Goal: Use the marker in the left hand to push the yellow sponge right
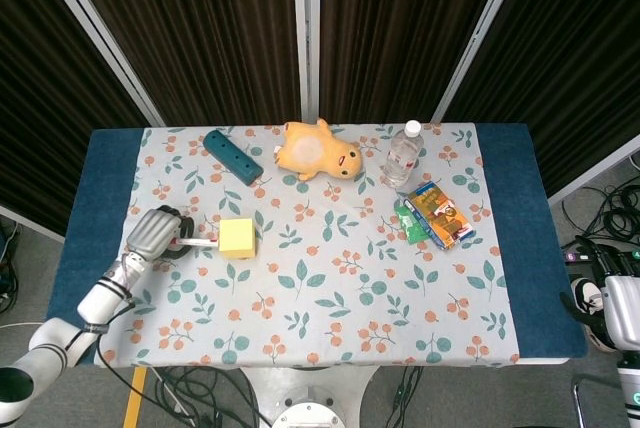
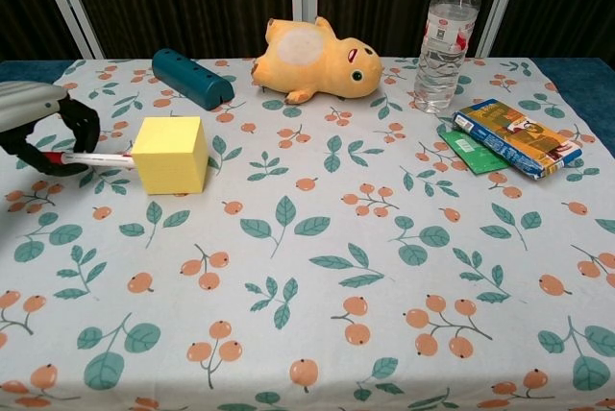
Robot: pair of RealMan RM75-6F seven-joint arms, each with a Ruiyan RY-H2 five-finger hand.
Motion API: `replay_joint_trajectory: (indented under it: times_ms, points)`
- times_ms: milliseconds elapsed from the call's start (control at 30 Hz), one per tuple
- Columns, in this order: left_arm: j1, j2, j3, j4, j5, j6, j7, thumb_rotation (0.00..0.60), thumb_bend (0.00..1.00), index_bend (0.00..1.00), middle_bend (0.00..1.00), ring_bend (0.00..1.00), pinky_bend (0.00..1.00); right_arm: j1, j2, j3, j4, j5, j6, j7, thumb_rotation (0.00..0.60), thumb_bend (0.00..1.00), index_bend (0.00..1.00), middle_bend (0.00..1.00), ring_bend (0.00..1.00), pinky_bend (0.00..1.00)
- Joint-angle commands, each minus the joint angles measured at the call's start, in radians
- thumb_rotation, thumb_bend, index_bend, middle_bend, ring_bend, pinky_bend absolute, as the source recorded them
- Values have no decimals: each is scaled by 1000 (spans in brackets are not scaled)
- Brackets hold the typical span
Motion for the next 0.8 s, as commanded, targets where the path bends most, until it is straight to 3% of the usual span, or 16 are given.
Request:
replay_joint_trajectory:
  times_ms: [33,400,800]
  points:
    - [-18,-10,4,2,13,2,2,600,479,658,682,438,344,-2,0,0,1,1,1,2,600,143,129,250,166,278]
    - [-103,-57,-20,-16,23,-11,52,600,478,658,682,438,344,-16,1,-5,6,4,11,10,600,141,129,250,166,277]
    - [-154,-80,-65,-36,-41,-106,127,600,479,657,682,438,345,-25,3,-6,7,6,17,15,600,142,129,250,166,278]
